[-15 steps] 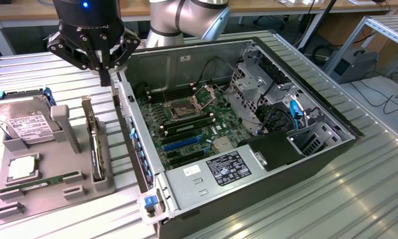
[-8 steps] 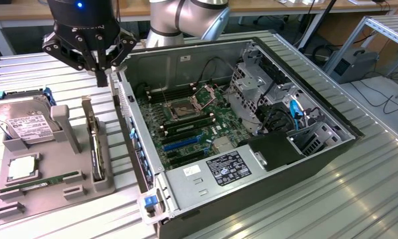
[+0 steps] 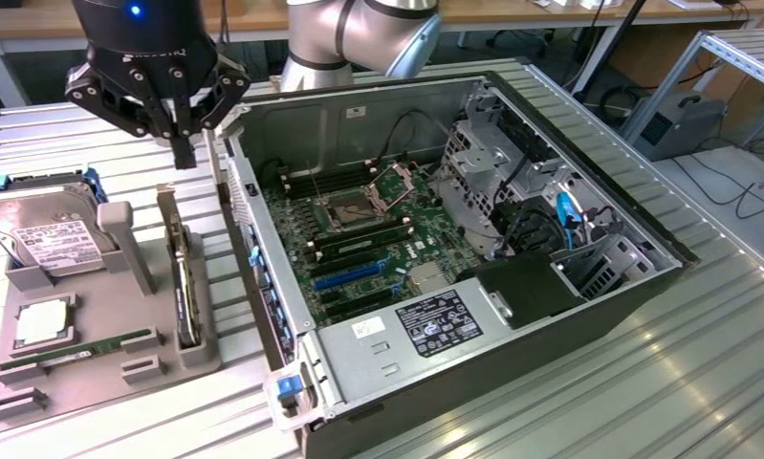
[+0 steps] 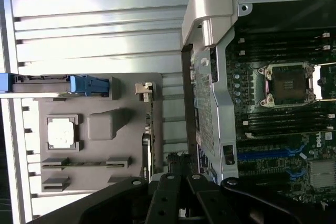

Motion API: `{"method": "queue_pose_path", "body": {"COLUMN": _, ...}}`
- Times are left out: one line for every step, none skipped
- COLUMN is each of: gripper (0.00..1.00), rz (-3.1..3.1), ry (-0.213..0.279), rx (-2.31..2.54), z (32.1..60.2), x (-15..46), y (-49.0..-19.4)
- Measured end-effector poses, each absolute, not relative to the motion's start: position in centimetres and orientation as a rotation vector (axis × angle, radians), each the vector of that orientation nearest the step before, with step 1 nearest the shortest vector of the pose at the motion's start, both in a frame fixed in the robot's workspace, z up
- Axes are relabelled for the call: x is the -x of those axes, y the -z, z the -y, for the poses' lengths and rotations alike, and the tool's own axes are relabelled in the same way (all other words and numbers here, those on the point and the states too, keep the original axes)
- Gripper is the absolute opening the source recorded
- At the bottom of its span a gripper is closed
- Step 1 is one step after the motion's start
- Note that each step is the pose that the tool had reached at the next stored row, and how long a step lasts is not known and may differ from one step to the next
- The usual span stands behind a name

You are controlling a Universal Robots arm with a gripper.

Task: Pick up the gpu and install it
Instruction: 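Reach for the gpu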

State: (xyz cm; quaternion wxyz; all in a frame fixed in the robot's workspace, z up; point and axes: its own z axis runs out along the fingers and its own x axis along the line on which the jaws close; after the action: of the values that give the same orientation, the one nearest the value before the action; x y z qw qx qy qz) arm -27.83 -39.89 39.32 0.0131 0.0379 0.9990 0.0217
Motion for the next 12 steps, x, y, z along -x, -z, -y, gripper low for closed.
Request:
{"method": "queue_pose_path", "body": {"gripper": 0.11, "rz": -3.113, "ry": -0.068, "rx": -0.118, "z": 39.9, "x": 27.9, "y": -39.3}}
{"method": "queue_pose_path", "body": {"gripper": 0.11, "rz": -3.112, "ry": -0.068, "rx": -0.118, "z": 39.9, "x": 28.1, "y": -39.3}}
{"method": "queue_pose_path", "body": {"gripper": 0.11, "rz": -3.113, "ry": -0.068, "rx": -0.118, "z": 39.9, "x": 28.2, "y": -39.3}}
{"method": "queue_pose_path", "body": {"gripper": 0.11, "rz": -3.112, "ry": -0.068, "rx": -0.118, "z": 39.9, "x": 28.3, "y": -39.3}}
{"method": "queue_pose_path", "body": {"gripper": 0.11, "rz": -3.112, "ry": -0.068, "rx": -0.118, "z": 39.9, "x": 28.4, "y": -39.3}}
{"method": "queue_pose_path", "body": {"gripper": 0.11, "rz": -3.112, "ry": -0.068, "rx": -0.118, "z": 39.9, "x": 28.5, "y": -39.3}}
{"method": "queue_pose_path", "body": {"gripper": 0.11, "rz": -3.112, "ry": -0.068, "rx": -0.118, "z": 39.9, "x": 28.7, "y": -39.3}}
{"method": "queue_pose_path", "body": {"gripper": 0.11, "rz": -3.112, "ry": -0.068, "rx": -0.118, "z": 39.9, "x": 29.0, "y": -39.3}}
{"method": "queue_pose_path", "body": {"gripper": 0.11, "rz": -3.112, "ry": -0.068, "rx": -0.118, "z": 39.9, "x": 29.1, "y": -39.3}}
{"method": "queue_pose_path", "body": {"gripper": 0.11, "rz": -3.112, "ry": -0.068, "rx": -0.118, "z": 39.9, "x": 29.2, "y": -39.3}}
{"method": "queue_pose_path", "body": {"gripper": 0.11, "rz": -3.112, "ry": -0.068, "rx": -0.118, "z": 39.9, "x": 29.4, "y": -39.3}}
{"method": "queue_pose_path", "body": {"gripper": 0.11, "rz": -3.112, "ry": -0.068, "rx": -0.118, "z": 39.9, "x": 29.5, "y": -39.3}}
